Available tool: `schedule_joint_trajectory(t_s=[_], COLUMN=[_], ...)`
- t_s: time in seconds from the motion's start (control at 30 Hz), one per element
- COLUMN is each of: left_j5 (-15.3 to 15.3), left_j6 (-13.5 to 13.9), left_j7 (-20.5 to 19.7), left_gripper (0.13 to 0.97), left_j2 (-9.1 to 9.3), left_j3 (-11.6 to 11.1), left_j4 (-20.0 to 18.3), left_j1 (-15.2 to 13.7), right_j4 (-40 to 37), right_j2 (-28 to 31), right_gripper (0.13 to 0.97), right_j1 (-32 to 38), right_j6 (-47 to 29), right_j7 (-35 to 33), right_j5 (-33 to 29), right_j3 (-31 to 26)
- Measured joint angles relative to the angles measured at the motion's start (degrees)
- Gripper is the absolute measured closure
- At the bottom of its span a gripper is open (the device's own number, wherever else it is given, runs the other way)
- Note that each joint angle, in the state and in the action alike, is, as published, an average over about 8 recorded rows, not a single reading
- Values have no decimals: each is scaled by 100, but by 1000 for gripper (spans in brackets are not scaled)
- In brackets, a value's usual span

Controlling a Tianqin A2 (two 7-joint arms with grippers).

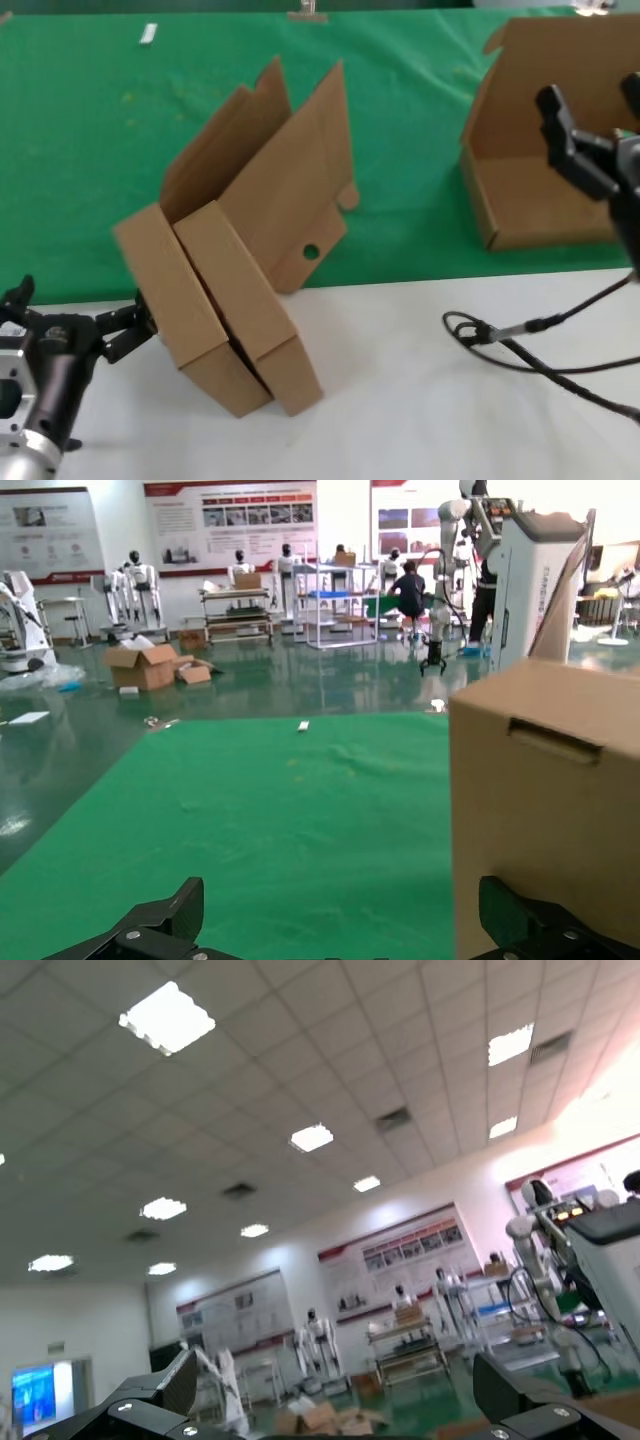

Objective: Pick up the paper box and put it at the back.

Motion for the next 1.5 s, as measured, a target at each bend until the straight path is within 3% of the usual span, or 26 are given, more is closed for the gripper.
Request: schedule_joint_trajectory(t_s=[1.5], left_j5=[-1], left_j6=[0], left_j7=[2], left_gripper=[132], left_j2=[0], left_j3=[0], left_j4=[0], left_j1=[0], right_j4=[2257], right_j2=[422], right_gripper=[129], right_j1=[-1920], right_j6=[3453], right_j7=[1412], right_j5=[-1683], right_j3=[-1439])
